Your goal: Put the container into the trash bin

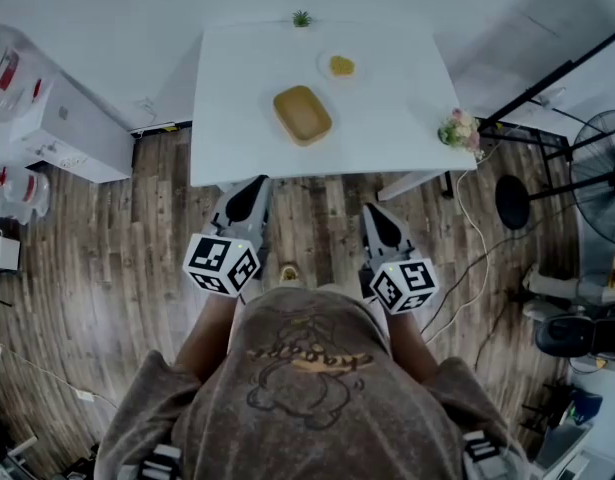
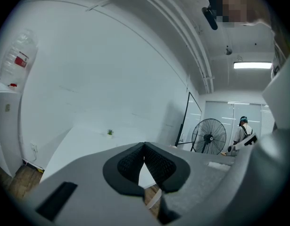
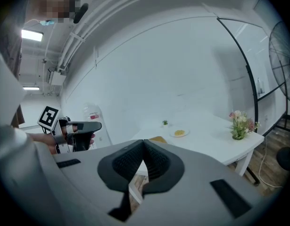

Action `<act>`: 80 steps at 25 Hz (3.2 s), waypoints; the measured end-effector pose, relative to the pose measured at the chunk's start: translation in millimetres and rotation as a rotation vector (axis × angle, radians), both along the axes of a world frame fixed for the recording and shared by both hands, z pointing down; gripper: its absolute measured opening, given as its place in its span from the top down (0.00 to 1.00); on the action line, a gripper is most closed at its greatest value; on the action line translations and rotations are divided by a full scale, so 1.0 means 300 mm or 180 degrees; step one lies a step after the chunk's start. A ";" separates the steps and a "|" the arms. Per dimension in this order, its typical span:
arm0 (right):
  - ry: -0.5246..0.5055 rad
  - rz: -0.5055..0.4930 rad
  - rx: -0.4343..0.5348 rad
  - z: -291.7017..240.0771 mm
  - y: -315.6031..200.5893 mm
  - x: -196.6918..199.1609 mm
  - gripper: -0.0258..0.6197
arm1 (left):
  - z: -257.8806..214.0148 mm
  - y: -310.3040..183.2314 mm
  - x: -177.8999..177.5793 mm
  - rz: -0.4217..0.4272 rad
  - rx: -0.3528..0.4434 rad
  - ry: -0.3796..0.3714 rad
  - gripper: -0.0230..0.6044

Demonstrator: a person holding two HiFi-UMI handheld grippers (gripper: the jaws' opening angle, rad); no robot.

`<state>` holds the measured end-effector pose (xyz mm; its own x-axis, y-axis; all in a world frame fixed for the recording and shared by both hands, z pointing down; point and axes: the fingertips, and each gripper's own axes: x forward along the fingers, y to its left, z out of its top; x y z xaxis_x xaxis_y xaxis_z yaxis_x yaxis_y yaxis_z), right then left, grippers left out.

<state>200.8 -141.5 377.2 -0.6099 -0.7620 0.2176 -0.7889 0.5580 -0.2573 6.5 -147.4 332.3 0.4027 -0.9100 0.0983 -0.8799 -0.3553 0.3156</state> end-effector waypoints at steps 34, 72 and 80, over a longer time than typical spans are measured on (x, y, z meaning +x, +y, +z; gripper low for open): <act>-0.0050 -0.0272 0.0161 -0.048 -0.233 0.089 0.96 | -0.062 -0.167 0.115 -0.0237 0.0115 -0.0193 0.96; -0.0036 -0.0113 0.0047 -0.005 -0.223 0.195 0.96 | 0.169 -0.384 0.125 -0.0221 -0.0448 0.0201 0.49; -0.0021 -0.0010 -0.0010 0.011 -0.227 0.228 0.96 | 0.319 -0.513 0.114 -0.0269 -0.0740 0.0056 0.49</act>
